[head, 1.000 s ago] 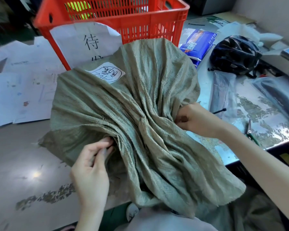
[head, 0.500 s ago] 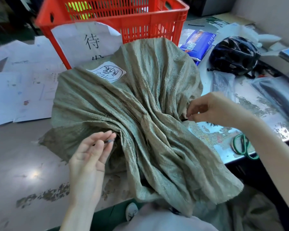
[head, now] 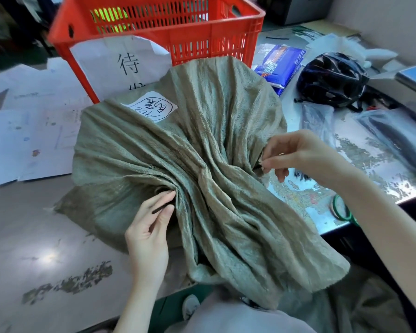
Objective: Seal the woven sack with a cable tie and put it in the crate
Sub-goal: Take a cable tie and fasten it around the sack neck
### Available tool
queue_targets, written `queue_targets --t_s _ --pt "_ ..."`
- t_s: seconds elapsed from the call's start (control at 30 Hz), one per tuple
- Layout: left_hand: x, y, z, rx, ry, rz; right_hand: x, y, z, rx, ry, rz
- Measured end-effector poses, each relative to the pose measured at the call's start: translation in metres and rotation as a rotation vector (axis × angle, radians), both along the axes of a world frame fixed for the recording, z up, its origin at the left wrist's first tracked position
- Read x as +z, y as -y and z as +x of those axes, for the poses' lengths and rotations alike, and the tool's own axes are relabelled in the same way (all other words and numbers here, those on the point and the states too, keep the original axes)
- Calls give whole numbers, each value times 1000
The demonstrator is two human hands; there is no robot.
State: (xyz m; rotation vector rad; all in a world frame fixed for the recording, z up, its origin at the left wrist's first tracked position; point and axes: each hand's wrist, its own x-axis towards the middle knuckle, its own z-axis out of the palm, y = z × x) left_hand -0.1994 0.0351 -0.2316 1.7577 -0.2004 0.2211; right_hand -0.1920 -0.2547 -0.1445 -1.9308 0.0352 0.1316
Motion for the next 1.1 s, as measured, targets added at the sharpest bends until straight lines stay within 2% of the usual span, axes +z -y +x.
queue_targets --t_s 0.1,0.2,0.4,0.5,0.67,0.73,0.8,0.9,1.03,1.1 --pt "1 2 4 47 193 34 2 6 -2 -85 17 286" --pt "7 8 14 45 305 52 1 6 -2 -139 78 375" --pt "6 27 39 5 213 -64 -17 -10 0 -51 68 258" --pt "7 33 48 40 192 -81 -20 -14 1 -107 146 230" --pt "11 40 74 107 440 218 -22 -13 14 -341 393 25" --pt "12 46 87 113 434 231 -22 -13 24 -414 453 -68" --pt "11 54 100 105 432 252 -23 -12 34 -473 470 -78" --pt "13 68 111 61 521 336 -26 -12 51 -537 523 -108" --pt "21 82 120 32 584 402 -24 -16 70 -570 682 -292" --pt "23 86 123 -31 576 407 -25 -19 79 -529 661 -238"
